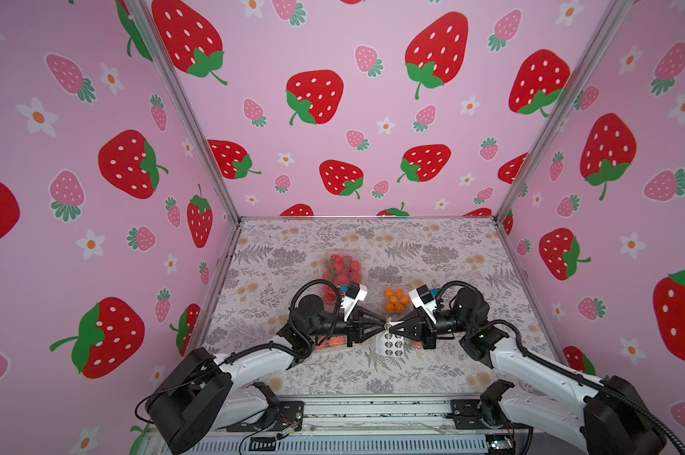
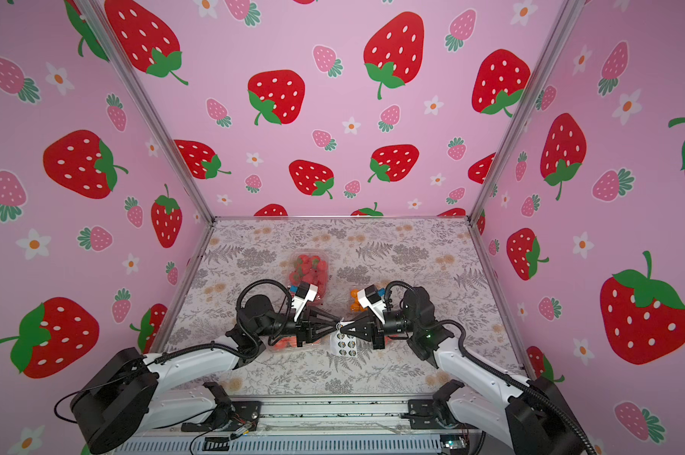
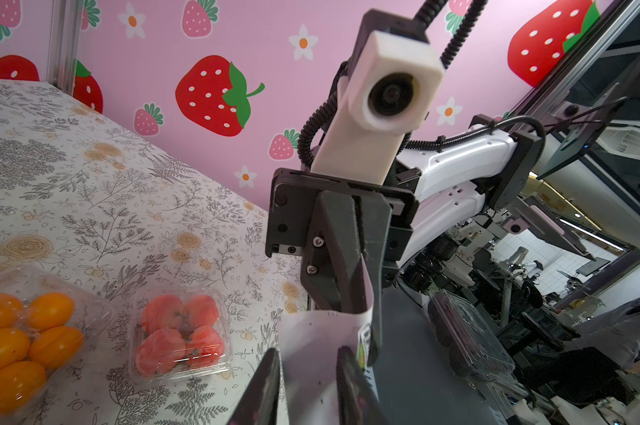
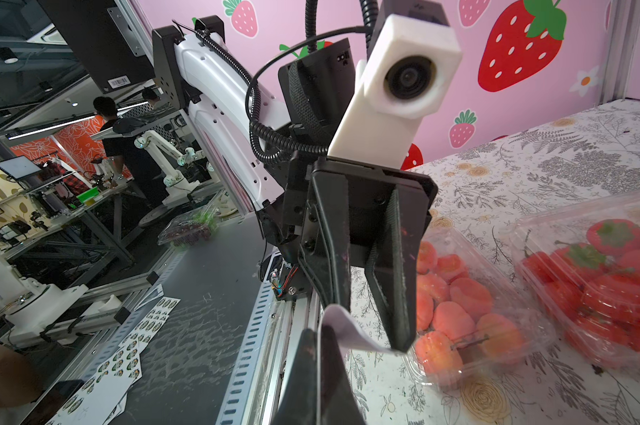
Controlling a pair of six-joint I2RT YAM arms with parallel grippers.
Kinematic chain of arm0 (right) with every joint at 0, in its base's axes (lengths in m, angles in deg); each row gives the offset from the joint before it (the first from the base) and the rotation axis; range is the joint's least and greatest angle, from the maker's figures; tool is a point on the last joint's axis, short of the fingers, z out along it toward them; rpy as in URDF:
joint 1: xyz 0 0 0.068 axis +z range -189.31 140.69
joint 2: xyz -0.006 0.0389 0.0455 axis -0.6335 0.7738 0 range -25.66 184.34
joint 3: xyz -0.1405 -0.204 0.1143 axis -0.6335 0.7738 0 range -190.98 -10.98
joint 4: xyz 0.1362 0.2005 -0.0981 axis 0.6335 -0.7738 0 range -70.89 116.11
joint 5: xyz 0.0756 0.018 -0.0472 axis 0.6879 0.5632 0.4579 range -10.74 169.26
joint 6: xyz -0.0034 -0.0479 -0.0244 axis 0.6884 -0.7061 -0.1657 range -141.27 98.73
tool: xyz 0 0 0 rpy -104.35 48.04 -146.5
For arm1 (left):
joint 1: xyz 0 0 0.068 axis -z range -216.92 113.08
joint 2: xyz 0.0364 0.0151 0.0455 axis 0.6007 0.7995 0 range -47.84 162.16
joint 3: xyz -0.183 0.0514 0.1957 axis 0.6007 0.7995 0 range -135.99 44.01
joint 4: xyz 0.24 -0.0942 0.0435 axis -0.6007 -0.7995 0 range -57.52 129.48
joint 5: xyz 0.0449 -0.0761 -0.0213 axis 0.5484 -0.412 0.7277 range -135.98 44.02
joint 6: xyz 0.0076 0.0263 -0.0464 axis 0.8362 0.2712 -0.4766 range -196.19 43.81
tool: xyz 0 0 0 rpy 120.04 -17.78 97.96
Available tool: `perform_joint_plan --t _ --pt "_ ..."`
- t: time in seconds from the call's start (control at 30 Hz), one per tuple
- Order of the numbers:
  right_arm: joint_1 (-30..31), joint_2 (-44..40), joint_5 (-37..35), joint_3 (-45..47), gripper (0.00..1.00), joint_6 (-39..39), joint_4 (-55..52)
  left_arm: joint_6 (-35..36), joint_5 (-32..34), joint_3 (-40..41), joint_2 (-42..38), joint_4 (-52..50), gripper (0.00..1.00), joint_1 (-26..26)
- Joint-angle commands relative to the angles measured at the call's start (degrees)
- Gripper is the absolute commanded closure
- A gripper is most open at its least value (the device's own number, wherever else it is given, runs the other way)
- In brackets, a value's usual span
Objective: Label fruit boxes
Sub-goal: Adjust the label sticker.
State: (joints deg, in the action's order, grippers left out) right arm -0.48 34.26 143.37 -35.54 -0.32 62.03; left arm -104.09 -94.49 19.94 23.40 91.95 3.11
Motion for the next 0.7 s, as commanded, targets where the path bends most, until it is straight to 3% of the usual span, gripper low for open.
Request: perform_joint_plan --t 0.0,0.13,0.53,0.67 --pt "-0.3 -0.4 0.3 -1.1 1.0 -0.6 1.1 1.4 -0.8 0.3 -1.5 1.2 0.65 0.4" --pt "-0.4 0.1 0.1 -1.2 1.0 -0.7 1.1 1.3 -1.1 0.2 -2.0 0.8 0.63 0.7" --pt "-0.5 0.1 0.0 -1.2 1.0 -0.7 0.8 3.0 0.6 0.4 -2.7 -1.5 0.44 1.5" --pt "-0.5 0.8 0.5 -1.4 1.0 -0.5 1.3 3.1 0.8 -0.5 -1.9 -2.1 0.43 1.7"
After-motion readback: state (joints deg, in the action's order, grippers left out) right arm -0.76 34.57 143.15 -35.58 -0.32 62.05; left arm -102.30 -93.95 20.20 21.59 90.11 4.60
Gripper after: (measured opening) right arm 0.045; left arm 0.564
